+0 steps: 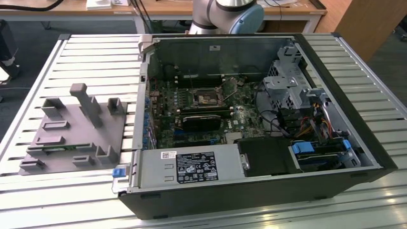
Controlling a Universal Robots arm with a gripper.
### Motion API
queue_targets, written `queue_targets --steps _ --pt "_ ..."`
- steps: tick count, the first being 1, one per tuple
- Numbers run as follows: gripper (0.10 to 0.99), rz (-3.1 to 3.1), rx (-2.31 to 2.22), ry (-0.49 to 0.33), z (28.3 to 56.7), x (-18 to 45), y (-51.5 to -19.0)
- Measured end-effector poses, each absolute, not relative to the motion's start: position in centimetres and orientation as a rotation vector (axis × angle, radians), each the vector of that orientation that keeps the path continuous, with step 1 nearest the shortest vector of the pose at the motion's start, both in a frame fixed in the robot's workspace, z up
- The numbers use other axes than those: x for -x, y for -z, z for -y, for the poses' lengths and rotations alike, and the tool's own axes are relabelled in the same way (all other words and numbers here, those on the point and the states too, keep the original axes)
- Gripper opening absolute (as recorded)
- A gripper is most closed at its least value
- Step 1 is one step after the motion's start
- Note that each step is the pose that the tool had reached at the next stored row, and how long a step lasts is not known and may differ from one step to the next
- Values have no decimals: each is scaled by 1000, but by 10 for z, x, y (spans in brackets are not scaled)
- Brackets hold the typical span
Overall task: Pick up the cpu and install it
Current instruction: 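Pick up the cpu and move it towards the insertion slot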
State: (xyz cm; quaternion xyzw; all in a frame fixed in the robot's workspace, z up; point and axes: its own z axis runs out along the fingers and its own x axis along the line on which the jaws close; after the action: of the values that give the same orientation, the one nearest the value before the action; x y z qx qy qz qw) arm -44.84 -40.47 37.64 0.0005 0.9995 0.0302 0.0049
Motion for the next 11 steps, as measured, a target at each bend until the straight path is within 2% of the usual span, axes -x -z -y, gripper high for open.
queue_targets --steps 11 --pt "537 -3130 -3 -95 405 427 -385"
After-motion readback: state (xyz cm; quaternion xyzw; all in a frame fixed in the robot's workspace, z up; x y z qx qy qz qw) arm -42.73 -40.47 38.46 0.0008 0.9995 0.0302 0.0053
